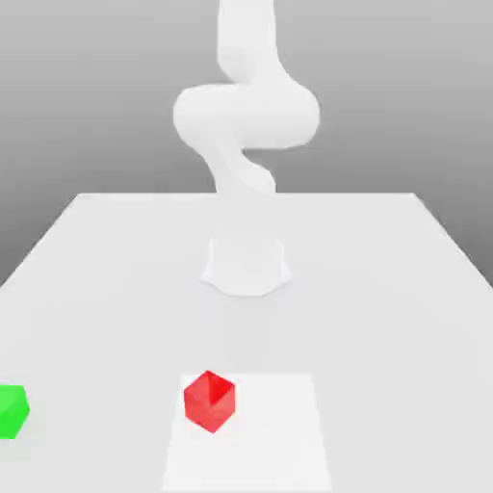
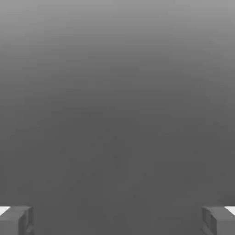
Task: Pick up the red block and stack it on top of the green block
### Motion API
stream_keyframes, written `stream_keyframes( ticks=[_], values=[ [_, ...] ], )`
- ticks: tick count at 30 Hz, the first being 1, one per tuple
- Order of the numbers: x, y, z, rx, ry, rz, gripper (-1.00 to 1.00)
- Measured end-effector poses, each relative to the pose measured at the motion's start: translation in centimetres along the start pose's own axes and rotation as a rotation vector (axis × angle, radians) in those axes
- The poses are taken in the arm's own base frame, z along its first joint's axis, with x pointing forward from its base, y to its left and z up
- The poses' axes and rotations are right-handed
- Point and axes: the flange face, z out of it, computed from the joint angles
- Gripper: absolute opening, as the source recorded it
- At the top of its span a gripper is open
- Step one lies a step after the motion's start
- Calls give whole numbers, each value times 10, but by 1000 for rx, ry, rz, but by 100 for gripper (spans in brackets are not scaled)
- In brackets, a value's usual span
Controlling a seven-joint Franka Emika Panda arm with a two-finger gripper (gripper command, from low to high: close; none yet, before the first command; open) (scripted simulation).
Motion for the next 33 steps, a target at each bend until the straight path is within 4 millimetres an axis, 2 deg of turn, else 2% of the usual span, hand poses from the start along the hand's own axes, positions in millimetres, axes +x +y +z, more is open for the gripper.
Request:
stream_keyframes(
  ticks=[3, 7, 11, 14, 17, 19, 20, 28, 29, 33],
  values=[
    [-4, 25, 79, -72, -96, 100, 0],
    [-26, 66, 171, -188, -195, 220, 0],
    [-61, 119, 248, -329, -261, 332, 0],
    [-93, 163, 291, -443, -286, 406, 0],
    [-124, 212, 322, -563, -289, 475, 0],
    [-141, 244, 336, -639, -278, 518, 0],
    [-145, 254, 342, -656, -273, 531, 0],
    [-176, 287, 387, -671, -274, 527, 0],
    [-178, 290, 390, -672, -275, 528, -100],
    [-178, 290, 390, -671, -274, 527, -100]
  ],
)
